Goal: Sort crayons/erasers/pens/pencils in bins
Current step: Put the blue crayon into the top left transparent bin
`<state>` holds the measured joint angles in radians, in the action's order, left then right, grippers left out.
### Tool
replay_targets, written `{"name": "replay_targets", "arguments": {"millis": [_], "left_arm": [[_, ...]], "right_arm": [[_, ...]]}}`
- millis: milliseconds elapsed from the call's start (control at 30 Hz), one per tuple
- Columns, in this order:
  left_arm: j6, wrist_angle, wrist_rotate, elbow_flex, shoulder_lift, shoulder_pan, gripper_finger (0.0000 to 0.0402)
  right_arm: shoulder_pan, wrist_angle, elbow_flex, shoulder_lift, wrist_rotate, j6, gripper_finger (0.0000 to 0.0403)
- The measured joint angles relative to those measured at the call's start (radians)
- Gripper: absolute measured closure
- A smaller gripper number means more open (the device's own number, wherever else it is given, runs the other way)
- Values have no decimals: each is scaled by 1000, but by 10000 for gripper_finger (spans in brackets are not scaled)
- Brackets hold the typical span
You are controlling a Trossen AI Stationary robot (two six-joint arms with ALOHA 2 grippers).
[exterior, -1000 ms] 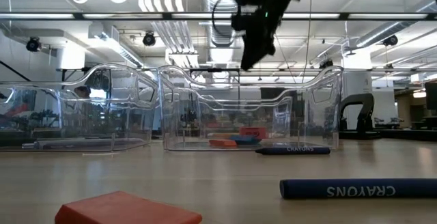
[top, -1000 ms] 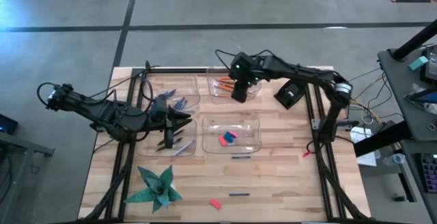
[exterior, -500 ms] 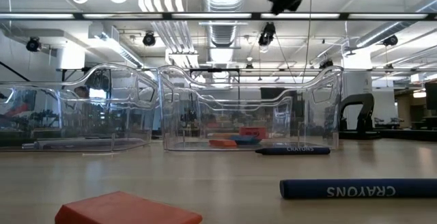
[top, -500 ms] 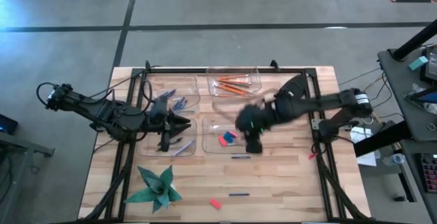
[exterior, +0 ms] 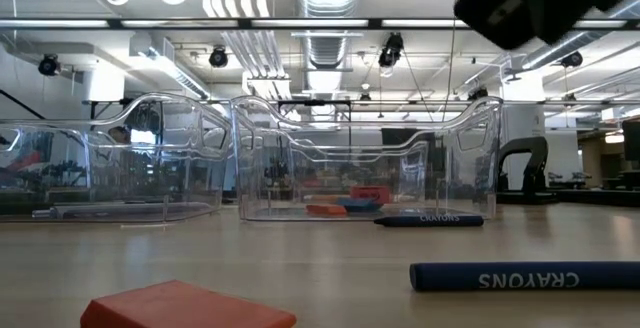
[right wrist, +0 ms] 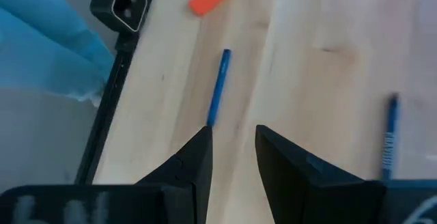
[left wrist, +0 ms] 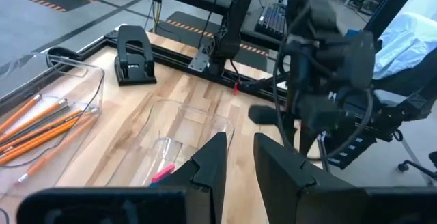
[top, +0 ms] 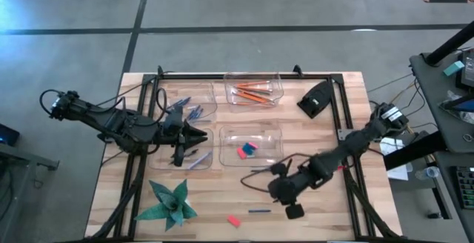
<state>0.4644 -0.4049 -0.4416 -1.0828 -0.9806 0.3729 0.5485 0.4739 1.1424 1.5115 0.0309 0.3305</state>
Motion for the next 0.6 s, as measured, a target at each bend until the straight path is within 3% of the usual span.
{"name": "replay_targets", "arguments": {"millis": [133, 300, 533, 600], "left_arm": [[0, 1, 0, 2, -4, 0, 340], [1, 2, 1, 3, -6, 0, 340], [60, 5, 2, 3, -10, 0, 340], [90, 4, 6, 3, -10, 0, 340]], "right_arm": [[33, -143, -70, 46, -32, 19, 300], [39, -178, -83, 142, -60, 61, 300], [73, -190, 29, 296, -63, 74, 300], [84, -188, 70, 332, -112, 64, 300]]}}
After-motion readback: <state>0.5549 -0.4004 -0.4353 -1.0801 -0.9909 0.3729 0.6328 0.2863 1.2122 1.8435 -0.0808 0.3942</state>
